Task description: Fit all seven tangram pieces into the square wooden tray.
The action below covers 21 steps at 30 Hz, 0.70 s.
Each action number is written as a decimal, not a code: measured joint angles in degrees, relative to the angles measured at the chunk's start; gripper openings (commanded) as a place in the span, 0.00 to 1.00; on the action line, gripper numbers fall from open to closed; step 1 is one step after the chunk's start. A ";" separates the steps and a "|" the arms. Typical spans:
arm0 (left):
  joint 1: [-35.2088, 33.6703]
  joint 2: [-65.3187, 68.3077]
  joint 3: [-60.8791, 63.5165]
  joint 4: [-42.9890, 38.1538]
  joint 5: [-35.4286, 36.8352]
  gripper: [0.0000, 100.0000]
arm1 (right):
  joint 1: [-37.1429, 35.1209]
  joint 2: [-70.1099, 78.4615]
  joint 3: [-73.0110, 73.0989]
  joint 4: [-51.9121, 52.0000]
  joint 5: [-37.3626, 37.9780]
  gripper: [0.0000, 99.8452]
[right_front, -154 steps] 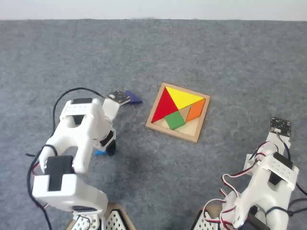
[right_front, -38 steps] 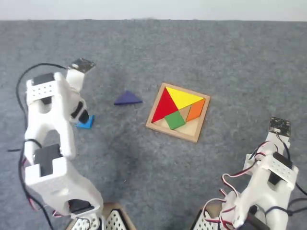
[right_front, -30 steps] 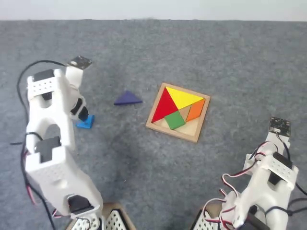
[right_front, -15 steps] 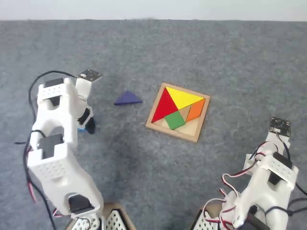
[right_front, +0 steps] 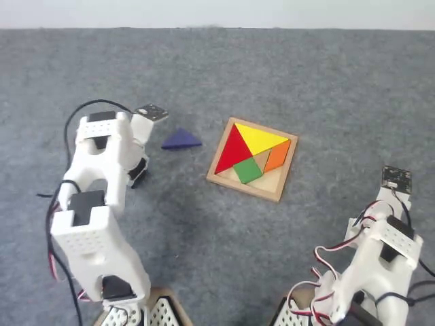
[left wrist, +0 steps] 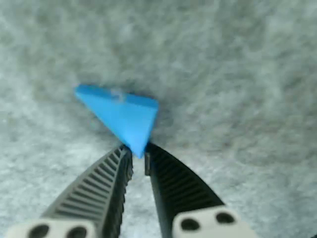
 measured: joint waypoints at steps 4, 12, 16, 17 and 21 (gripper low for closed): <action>4.75 -4.92 0.62 3.87 0.26 0.01 | 0.00 0.00 0.00 0.00 0.00 0.13; 7.03 -18.99 0.62 10.20 2.20 0.15 | 0.00 0.00 0.00 0.00 0.00 0.13; 7.12 -18.73 0.62 9.14 8.18 0.18 | 0.00 0.00 0.00 0.00 0.00 0.13; 7.12 -18.11 0.62 8.35 8.97 0.18 | 0.00 0.00 0.00 0.00 0.00 0.13; 7.47 -13.10 0.62 5.10 11.60 0.16 | 0.00 0.00 0.00 0.00 0.00 0.13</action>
